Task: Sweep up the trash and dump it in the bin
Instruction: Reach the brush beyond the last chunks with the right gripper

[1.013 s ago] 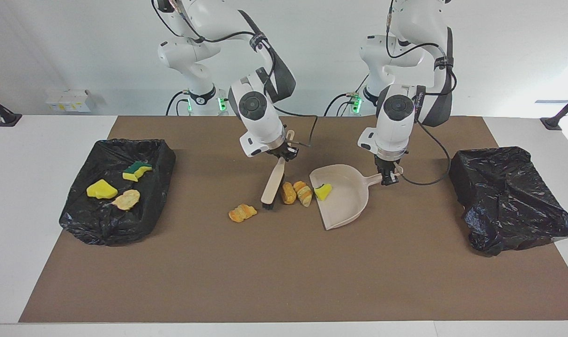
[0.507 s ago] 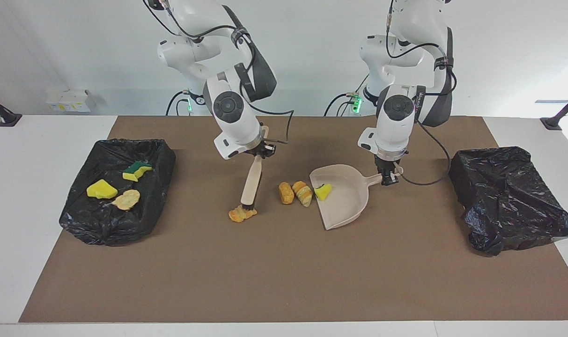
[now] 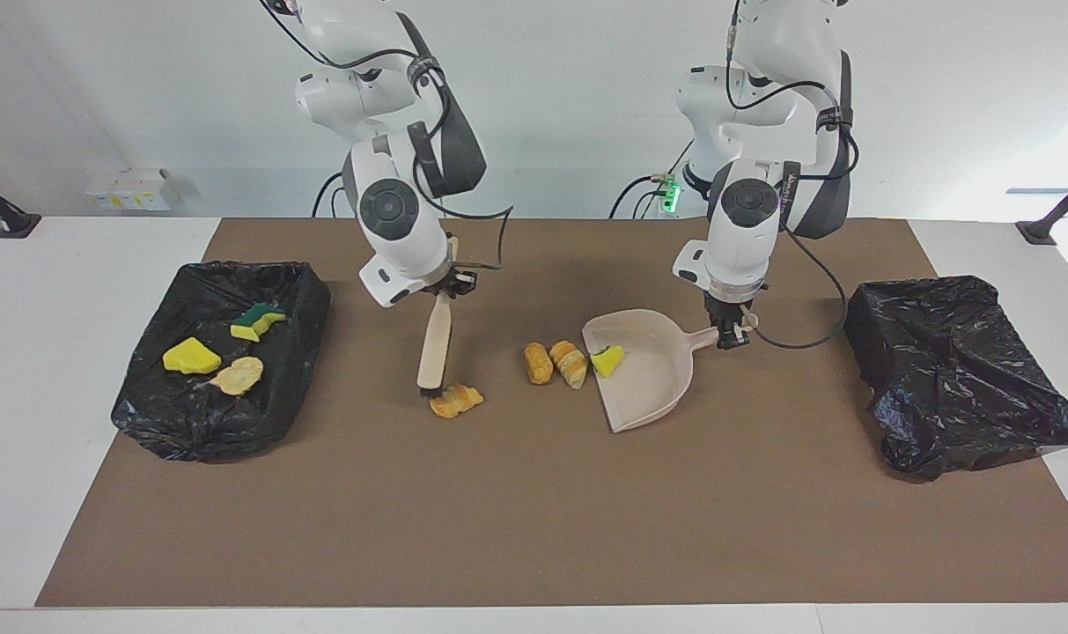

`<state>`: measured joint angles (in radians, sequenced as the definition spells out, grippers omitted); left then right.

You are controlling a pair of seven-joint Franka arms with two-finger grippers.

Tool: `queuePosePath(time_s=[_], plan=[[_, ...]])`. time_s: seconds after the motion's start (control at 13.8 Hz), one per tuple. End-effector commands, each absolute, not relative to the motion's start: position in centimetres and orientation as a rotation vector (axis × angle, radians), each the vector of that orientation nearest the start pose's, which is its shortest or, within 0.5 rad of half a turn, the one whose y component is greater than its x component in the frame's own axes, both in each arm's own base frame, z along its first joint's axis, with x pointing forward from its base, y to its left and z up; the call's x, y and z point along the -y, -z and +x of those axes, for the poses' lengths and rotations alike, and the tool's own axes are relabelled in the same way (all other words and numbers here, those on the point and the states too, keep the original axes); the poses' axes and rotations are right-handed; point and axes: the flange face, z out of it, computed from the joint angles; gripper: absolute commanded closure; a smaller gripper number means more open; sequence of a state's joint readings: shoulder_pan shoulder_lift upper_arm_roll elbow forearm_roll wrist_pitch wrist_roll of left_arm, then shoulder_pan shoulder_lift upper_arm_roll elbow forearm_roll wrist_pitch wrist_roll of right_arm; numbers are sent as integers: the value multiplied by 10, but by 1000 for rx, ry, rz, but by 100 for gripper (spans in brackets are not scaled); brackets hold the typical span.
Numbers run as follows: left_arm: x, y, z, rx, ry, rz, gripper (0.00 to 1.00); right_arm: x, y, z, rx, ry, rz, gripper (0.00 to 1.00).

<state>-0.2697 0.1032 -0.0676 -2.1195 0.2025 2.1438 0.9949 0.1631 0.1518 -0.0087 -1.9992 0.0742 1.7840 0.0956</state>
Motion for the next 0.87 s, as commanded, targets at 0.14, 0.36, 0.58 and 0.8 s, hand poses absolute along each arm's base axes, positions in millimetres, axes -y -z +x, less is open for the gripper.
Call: queuePosePath(time_s=[0.14,0.36,0.58,0.8], plan=[[168,-356,516,-2008,-186,-2221,100,-87,-349,517,164,-449,-3090,100],[168,-356,516,-2008,-186,-2221,100,-93,-345,518,191,-427,-3091,100],[168,-356,516,-2008,-183,-2220,100,-122,-342,515,232,-404,-3090,100],[168,-356,517,-2008,-179,-2220,100,-169,-327,510,158,-382,-3110,100]])
